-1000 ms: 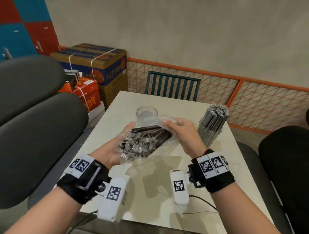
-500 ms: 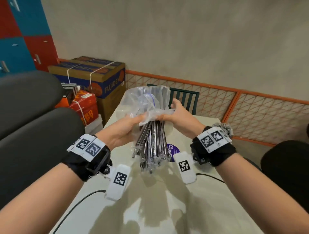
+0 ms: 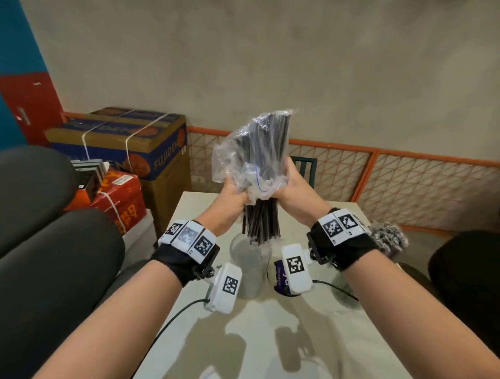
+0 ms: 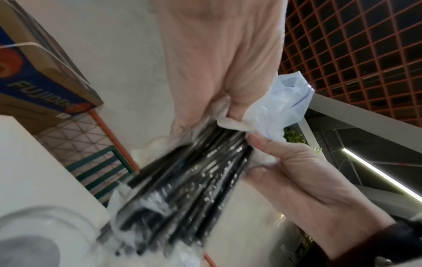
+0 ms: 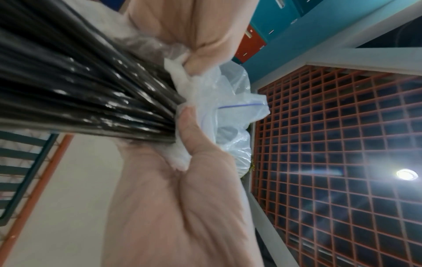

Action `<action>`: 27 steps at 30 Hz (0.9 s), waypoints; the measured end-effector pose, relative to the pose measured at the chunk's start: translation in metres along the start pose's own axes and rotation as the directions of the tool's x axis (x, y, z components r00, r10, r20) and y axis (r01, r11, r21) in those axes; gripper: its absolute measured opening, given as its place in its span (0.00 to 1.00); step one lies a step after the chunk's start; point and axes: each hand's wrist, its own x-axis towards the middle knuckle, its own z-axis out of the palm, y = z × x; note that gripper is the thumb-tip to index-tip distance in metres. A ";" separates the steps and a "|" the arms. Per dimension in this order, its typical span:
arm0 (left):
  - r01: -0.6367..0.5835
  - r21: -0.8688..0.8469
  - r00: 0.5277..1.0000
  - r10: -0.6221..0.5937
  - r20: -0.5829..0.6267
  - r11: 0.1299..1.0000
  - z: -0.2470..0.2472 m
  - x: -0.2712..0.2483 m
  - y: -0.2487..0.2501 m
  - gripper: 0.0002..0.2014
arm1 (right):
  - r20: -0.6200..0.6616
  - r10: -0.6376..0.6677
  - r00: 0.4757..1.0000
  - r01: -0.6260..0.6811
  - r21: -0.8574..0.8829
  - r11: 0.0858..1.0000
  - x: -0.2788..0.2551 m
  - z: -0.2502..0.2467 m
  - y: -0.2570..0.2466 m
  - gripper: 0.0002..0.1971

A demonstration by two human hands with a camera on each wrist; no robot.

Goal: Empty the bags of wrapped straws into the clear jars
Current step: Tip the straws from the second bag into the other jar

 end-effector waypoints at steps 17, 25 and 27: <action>0.134 -0.084 0.991 -0.135 -0.009 0.987 -0.025 0.021 -0.081 0.43 | -0.070 0.137 0.988 -0.124 0.159 0.979 0.018 0.004 0.096 0.37; 0.209 -0.028 0.949 -0.195 0.247 0.978 -0.046 0.018 -0.061 0.28 | -0.070 0.154 0.986 -0.161 -0.115 0.980 0.005 -0.027 0.097 0.38; 0.199 -0.037 0.948 -0.183 0.259 0.979 -0.048 0.016 -0.054 0.23 | -0.066 0.139 0.988 -0.149 -0.167 0.975 0.003 -0.032 0.093 0.40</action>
